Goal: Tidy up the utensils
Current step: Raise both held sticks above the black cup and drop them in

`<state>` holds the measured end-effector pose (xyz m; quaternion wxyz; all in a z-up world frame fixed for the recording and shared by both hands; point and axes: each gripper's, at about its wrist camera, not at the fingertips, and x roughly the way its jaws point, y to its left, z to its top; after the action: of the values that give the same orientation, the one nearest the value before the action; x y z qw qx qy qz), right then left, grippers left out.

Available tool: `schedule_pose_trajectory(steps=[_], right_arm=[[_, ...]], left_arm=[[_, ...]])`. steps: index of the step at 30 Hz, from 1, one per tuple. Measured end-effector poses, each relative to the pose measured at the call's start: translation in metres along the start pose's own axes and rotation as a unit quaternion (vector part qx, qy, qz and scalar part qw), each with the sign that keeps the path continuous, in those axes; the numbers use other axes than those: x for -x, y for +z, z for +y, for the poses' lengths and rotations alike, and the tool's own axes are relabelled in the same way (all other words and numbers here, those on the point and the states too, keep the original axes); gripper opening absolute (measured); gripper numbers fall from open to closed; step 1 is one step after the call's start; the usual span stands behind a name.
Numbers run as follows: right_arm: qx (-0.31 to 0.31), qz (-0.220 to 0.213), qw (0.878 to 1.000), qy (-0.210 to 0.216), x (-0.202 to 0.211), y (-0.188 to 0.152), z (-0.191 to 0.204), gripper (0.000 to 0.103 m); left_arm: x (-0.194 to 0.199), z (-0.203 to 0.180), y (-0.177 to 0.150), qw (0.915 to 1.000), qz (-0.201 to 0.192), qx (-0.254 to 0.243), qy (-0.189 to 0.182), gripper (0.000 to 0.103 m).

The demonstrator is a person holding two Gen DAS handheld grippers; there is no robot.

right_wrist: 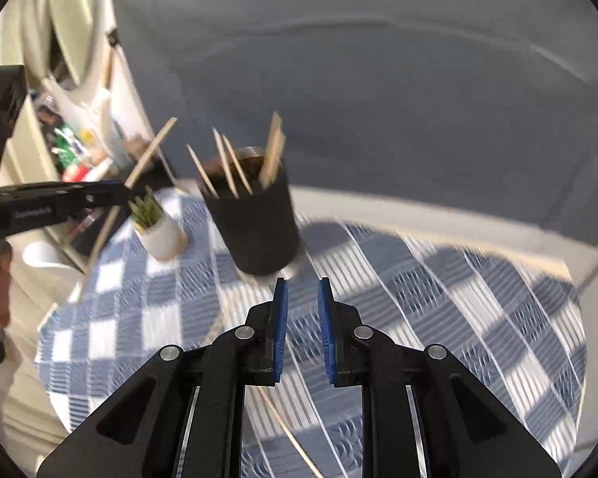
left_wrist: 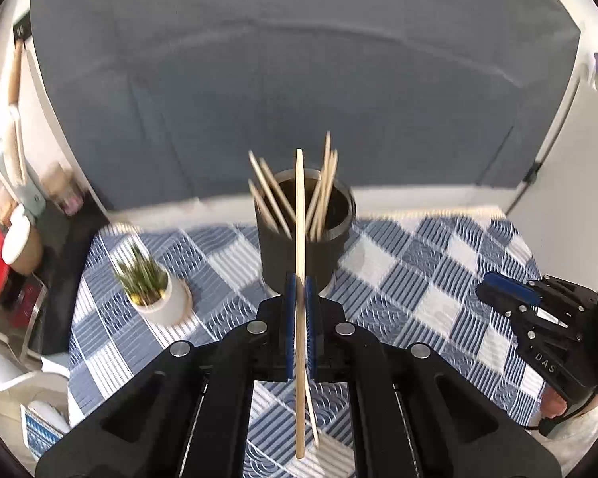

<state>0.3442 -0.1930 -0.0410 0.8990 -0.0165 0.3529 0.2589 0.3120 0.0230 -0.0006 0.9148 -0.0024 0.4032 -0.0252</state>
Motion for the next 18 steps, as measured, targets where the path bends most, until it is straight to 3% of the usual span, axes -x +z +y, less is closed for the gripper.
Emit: schedule_pose_trajectory(steps=[7,13,18], right_arm=[[0.014,-0.062,0.995,0.077,-0.003,0.052,0.009,0.015],[0.048,-0.081,0.991,0.094,-0.018,0.076,0.013,0.014],[0.051,-0.088,0.987,0.123,-0.037,0.088,0.011,0.014]], left_arm=[[0.009,0.006,0.044,0.999,-0.043,0.009,-0.009,0.005],[-0.006,0.019,0.075,0.9955,-0.064,0.036,-0.061,0.005],[-0.022,0.033,0.094,0.9867,-0.103,0.057,-0.111,0.005]])
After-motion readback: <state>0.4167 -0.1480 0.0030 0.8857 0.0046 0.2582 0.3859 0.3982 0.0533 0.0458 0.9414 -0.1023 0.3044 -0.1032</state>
